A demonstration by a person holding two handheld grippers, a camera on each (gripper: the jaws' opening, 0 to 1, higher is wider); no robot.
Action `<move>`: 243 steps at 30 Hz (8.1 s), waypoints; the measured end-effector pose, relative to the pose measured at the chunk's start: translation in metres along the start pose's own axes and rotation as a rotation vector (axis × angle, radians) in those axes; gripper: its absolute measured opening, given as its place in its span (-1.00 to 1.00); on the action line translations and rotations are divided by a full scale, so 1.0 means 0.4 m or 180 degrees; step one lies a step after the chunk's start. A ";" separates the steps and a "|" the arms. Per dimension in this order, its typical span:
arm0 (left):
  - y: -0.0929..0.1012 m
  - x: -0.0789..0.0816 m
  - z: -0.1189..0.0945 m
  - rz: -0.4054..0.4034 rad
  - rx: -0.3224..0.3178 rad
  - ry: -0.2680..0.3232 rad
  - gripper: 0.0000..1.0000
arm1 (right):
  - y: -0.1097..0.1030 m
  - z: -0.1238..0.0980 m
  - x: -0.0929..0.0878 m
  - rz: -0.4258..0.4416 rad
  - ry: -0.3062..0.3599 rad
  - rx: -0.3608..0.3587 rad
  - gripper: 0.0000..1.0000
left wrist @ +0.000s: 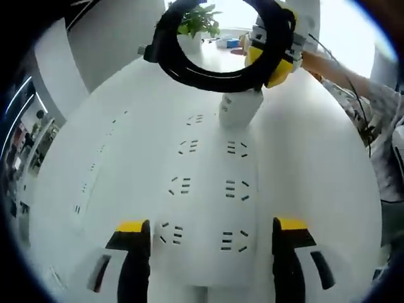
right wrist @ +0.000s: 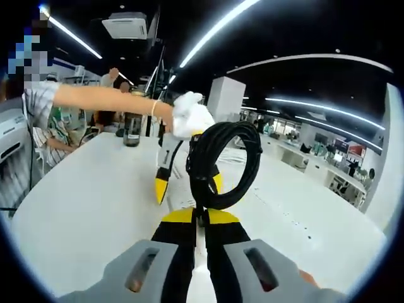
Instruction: Straighten the power strip on the desk, plug the charger into it
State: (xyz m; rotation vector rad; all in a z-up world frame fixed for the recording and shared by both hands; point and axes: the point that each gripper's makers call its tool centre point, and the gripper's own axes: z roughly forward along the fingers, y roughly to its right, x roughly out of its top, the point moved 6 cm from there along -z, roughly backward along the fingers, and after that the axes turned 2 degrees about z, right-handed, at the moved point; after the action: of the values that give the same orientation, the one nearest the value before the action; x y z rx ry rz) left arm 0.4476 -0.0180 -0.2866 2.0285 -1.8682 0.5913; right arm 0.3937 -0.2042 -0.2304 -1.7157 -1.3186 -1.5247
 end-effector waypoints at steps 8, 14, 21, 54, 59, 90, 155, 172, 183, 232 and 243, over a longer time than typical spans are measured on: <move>0.013 -0.013 -0.001 -0.0024 -0.0006 -0.0094 0.34 | -0.001 0.000 0.000 0.0014 0.0021 0.0001 -0.94; 0.006 -0.007 0.002 0.0054 -0.0050 -0.0276 0.33 | 0.000 0.000 0.000 0.0030 0.0022 0.0007 -0.93; 0.002 0.000 0.008 0.0052 -0.0080 -0.0381 0.32 | -0.016 -0.005 -0.009 0.0037 -0.0053 0.0110 -0.71; -0.027 0.017 0.020 0.0068 -0.0206 -0.0717 0.33 | -0.012 0.033 0.000 -0.0259 -0.0765 0.0262 -0.13; -0.033 0.013 0.015 0.0091 -0.0217 -0.0790 0.32 | -0.002 0.032 0.002 -0.0393 -0.0894 0.0221 -0.36; -0.015 0.017 0.018 0.0179 -0.0233 -0.0705 0.30 | 0.012 0.061 0.026 -0.0219 -0.1868 0.0624 -0.64; -0.028 0.013 -0.027 0.0043 0.0083 0.0203 0.34 | 0.047 0.027 0.011 -0.0271 -0.0573 0.0473 0.20; 0.052 0.055 -0.117 -0.0103 0.0546 0.2040 0.99 | -0.003 -0.030 0.031 0.0329 0.0273 -0.0001 0.99; 0.075 -0.007 -0.132 -0.0291 0.1419 0.2663 0.99 | -0.015 -0.043 -0.056 0.0439 0.0360 -0.0504 0.93; 0.154 -0.124 -0.012 -0.1521 0.1719 0.1946 -0.21 | -0.014 0.017 -0.183 0.0718 -0.0402 -0.0705 -0.40; 0.140 -0.135 -0.010 -0.1628 0.1733 0.1931 -0.44 | -0.009 0.010 -0.185 0.0770 -0.0381 -0.0859 -0.59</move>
State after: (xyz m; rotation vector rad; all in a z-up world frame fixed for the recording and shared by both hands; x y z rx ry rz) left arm 0.3883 0.0251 -0.3128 2.1600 -0.8513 1.4625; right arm 0.3991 -0.2239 -0.3017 -2.0779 -0.9487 -1.5319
